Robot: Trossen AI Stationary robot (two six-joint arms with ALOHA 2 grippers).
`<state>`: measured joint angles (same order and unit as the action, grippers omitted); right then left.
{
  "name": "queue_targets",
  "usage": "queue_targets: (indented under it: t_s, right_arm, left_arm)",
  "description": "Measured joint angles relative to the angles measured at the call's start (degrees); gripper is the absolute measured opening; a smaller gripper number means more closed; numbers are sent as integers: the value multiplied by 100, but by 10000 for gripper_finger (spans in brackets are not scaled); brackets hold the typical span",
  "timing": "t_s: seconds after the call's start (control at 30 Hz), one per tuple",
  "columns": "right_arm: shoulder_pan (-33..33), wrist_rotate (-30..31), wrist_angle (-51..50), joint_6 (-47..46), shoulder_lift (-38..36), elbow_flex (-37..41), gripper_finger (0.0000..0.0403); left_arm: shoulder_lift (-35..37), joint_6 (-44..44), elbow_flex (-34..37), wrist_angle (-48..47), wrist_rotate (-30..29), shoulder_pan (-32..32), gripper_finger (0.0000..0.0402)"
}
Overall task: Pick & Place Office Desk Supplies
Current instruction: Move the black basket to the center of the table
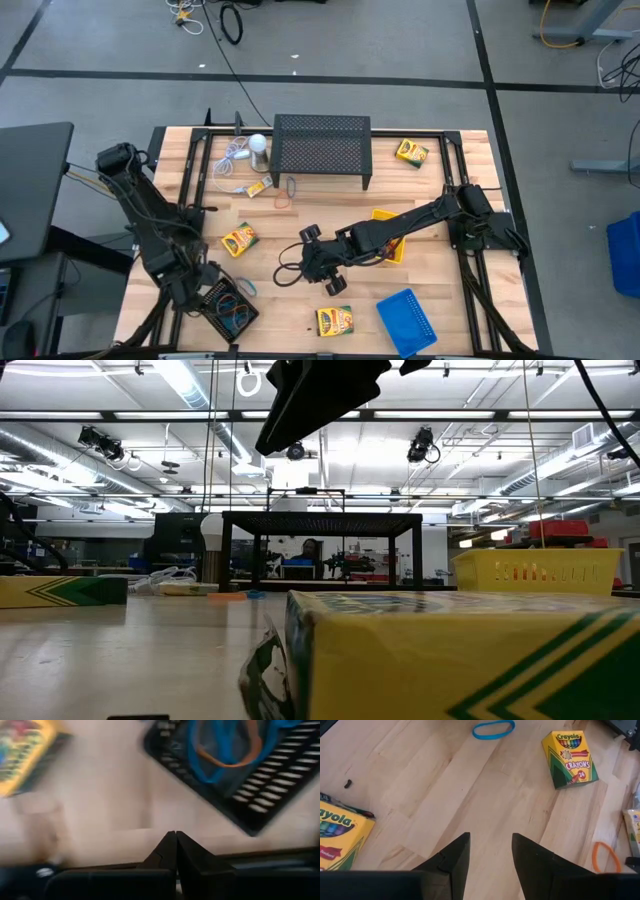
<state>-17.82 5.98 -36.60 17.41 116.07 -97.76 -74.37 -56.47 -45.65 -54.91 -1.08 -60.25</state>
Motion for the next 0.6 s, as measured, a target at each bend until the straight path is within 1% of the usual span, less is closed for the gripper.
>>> queue_targets:
  t_s: [0.13,0.27,0.43,0.6]
  right_arm:
    - [-5,2,-95,-45,1,-1,156]
    - [-13,2,-220,-188,2,-2,156]
    - [-41,2,-435,-365,2,-2,156]
    - [-84,24,-661,-505,2,-2,150]
  left_arm:
    - [0,-18,0,606,271,-53,2]
    - [0,-257,33,700,424,-55,2]
    - [-1,-573,377,827,716,-51,1]
    - [-2,-571,735,1609,872,-1,1]
